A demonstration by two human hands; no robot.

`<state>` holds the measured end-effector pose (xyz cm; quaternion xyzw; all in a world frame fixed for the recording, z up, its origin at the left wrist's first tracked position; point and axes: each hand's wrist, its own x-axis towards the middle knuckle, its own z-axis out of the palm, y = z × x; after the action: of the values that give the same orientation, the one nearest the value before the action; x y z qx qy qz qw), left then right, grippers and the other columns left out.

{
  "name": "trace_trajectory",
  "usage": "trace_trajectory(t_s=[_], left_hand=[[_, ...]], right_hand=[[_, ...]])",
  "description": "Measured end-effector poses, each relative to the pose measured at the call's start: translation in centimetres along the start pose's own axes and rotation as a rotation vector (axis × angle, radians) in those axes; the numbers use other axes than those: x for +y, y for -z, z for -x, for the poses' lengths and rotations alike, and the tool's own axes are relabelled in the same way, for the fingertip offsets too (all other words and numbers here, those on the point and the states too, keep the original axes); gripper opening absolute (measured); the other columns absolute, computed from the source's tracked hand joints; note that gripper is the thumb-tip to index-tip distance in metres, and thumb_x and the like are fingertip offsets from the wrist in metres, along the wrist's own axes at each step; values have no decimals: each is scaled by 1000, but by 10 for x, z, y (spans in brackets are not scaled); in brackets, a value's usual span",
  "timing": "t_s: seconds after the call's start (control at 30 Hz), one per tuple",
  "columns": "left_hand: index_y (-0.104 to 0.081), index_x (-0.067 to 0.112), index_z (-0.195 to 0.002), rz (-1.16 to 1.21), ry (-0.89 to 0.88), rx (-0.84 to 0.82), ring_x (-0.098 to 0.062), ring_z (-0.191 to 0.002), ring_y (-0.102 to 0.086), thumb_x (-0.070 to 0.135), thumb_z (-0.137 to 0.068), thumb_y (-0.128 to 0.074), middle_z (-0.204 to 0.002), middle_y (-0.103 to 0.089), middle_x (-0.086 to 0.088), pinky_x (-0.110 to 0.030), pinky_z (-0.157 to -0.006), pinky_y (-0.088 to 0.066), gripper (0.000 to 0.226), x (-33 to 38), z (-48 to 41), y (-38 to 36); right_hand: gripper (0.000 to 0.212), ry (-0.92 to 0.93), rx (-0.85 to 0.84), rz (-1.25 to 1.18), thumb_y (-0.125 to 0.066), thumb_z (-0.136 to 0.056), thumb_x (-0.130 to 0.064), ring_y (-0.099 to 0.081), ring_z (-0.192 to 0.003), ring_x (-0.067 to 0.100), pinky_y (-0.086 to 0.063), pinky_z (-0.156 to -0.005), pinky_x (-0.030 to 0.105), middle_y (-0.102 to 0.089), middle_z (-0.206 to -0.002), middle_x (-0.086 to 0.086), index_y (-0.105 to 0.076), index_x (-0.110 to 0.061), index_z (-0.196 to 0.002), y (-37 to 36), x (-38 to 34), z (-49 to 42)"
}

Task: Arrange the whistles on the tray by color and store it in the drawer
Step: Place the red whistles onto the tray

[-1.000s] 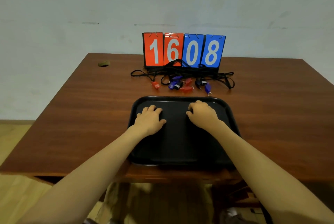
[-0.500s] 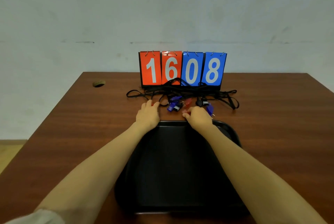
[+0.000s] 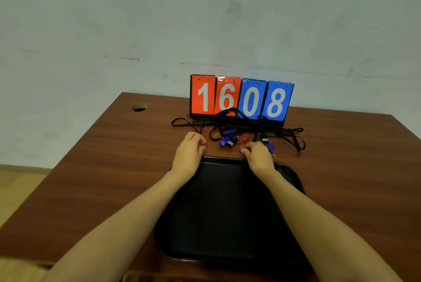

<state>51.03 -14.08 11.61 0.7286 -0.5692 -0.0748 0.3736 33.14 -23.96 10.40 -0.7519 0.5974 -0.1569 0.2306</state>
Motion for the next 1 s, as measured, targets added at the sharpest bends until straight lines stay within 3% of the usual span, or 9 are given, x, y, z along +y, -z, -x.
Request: trace_trajectory(t_s=[0.1,0.27,0.37,0.5,0.63,0.73,0.8,0.9,1.0], left_hand=[[-60,11,-101,82,24,-46,-8,-93,-51,14,-87,-64,-110,-48,2,-19,-84,-41,15,2,24,8],[-55,16,-98,143,157,-82,-11,-89,-50,26,-86,-66,-101,-48,1,-21,-78,-38,18,2,54,13],[-55,19,-99,-106,125,-125,-15,-101,-50,37,-86,-63,-104,-54,3,-27,-84,-40,23,-2,64,15],[-53,19,-112,-320,159,-180,-23,-113,-51,42,-86,-61,-117,-61,-1,-35,-96,-37,36,-8,71,15],[-41,22,-137,-369,60,-223,-23,-131,-36,40,-89,-58,-138,-44,-2,-37,-109,-28,55,-14,78,16],[-37,23,-143,-449,-102,-276,-18,-142,-24,28,-96,-48,-149,-35,1,-37,-117,-16,49,-20,81,18],[-36,21,-145,-477,-119,-307,-17,-146,-18,22,-100,-40,-153,-32,2,-38,-120,-8,45,-22,81,20],[-36,19,-144,-531,-130,-291,-17,-146,-19,19,-101,-37,-152,-33,0,-36,-120,-7,43,-24,79,23],[-39,18,-142,-576,-132,-293,-18,-143,-25,17,-100,-39,-149,-38,-2,-36,-120,-8,42,-25,75,25]], right_hand=[[34,93,183,-98,-49,-98,-27,-44,-124,22,-42,-98,34,-54,-128,7,-56,-12,-127,11,-6,27],[31,198,278,-98,-53,-95,-27,-42,-121,17,-41,-97,31,-60,-118,2,-58,-16,-124,22,-16,73],[35,209,190,-180,-51,-96,-28,-45,-119,13,-40,-95,26,-57,-123,0,-53,-16,-129,25,-17,95],[35,218,119,-253,-51,-97,-26,-52,-99,6,-44,-86,22,-55,-120,-3,-47,-18,-130,25,-17,116],[34,210,62,-209,-50,-96,-17,-51,-80,4,-47,-78,23,-41,-114,-7,-45,-23,-130,25,-15,124],[21,155,-8,-204,-55,-95,-24,-58,-90,10,-52,-88,32,-44,-117,-3,-55,-22,-115,23,-14,124],[22,111,-38,-210,-60,-92,-28,-60,-99,17,-53,-92,38,-49,-118,-2,-58,-20,-112,22,-14,122],[27,38,-67,-217,-62,-91,-23,-56,-103,14,-48,-93,29,-56,-118,0,-56,-18,-116,21,-11,119],[34,-18,-132,-228,-55,-95,-21,-52,-95,10,-45,-86,24,-58,-123,3,-50,-19,-128,21,-10,119]])
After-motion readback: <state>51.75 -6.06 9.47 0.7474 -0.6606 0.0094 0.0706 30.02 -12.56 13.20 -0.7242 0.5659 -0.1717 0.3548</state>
